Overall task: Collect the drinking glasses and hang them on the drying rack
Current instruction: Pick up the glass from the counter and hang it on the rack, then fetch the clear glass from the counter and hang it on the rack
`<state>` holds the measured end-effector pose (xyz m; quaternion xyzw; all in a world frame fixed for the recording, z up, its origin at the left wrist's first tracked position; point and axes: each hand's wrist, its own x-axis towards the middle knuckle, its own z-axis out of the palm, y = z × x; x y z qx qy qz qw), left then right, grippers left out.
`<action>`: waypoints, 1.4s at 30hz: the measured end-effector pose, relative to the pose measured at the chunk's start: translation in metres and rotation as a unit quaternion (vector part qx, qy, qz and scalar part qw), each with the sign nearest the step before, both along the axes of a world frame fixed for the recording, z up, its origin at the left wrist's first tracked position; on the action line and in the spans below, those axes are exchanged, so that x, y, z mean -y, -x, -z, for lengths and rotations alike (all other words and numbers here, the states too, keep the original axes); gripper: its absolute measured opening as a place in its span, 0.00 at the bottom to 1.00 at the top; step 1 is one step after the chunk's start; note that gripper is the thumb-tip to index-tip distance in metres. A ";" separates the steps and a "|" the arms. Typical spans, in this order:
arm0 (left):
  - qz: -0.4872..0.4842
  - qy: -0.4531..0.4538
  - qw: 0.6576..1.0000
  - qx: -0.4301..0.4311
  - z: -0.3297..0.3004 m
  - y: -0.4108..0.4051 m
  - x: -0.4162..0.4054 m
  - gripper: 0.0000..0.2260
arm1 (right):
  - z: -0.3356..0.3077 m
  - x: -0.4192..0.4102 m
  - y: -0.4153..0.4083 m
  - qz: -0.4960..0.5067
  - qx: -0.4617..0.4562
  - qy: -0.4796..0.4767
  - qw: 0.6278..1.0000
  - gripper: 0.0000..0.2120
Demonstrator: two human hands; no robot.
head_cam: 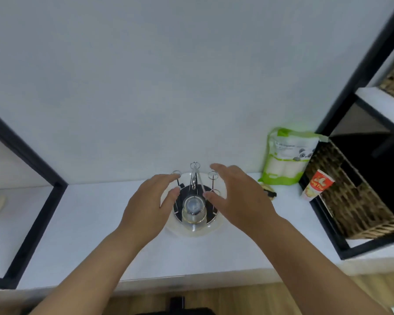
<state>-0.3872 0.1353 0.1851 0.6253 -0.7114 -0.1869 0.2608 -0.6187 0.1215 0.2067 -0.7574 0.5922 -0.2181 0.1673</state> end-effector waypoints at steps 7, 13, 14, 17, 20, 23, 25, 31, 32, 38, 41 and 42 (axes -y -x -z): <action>0.100 0.077 0.992 -0.018 -0.203 0.085 -0.004 0.18 | -0.169 -0.026 0.070 0.046 0.027 0.065 0.996 0.27; 0.193 0.144 0.969 -0.050 -0.360 0.155 -0.030 0.16 | -0.317 -0.094 0.141 0.120 0.041 0.141 0.982 0.24; 0.213 0.152 0.964 -0.051 -0.379 0.167 -0.037 0.15 | -0.337 -0.109 0.153 0.135 0.046 0.157 0.977 0.23; 0.274 0.175 0.944 -0.062 -0.425 0.208 -0.065 0.13 | -0.381 -0.160 0.189 0.186 0.089 0.198 0.958 0.19; 0.340 0.179 0.921 -0.072 -0.452 0.256 -0.100 0.12 | -0.404 -0.213 0.229 0.259 0.130 0.217 0.932 0.15; 0.399 0.173 0.896 -0.092 -0.464 0.310 -0.133 0.12 | -0.415 -0.263 0.274 0.324 0.136 0.221 0.910 0.13; 0.428 0.167 0.881 -0.115 -0.464 0.348 -0.151 0.12 | -0.417 -0.293 0.308 0.361 0.141 0.228 0.893 0.10; 0.482 0.126 0.852 -0.162 -0.442 0.482 -0.183 0.13 | -0.412 -0.359 0.419 0.440 0.169 0.248 0.846 0.13; 0.485 0.124 0.850 -0.162 -0.440 0.505 -0.184 0.14 | -0.410 -0.367 0.440 0.447 0.167 0.252 0.842 0.14; 0.503 0.111 0.842 -0.160 -0.447 0.647 -0.193 0.14 | -0.407 -0.399 0.569 0.476 0.154 0.251 0.829 0.15; 0.508 0.096 0.839 -0.170 -0.441 0.713 -0.193 0.14 | -0.401 -0.408 0.627 0.488 0.141 0.245 0.826 0.14; 0.510 0.091 0.838 -0.170 -0.437 0.734 -0.192 0.13 | -0.397 -0.409 0.645 0.491 0.141 0.242 0.825 0.14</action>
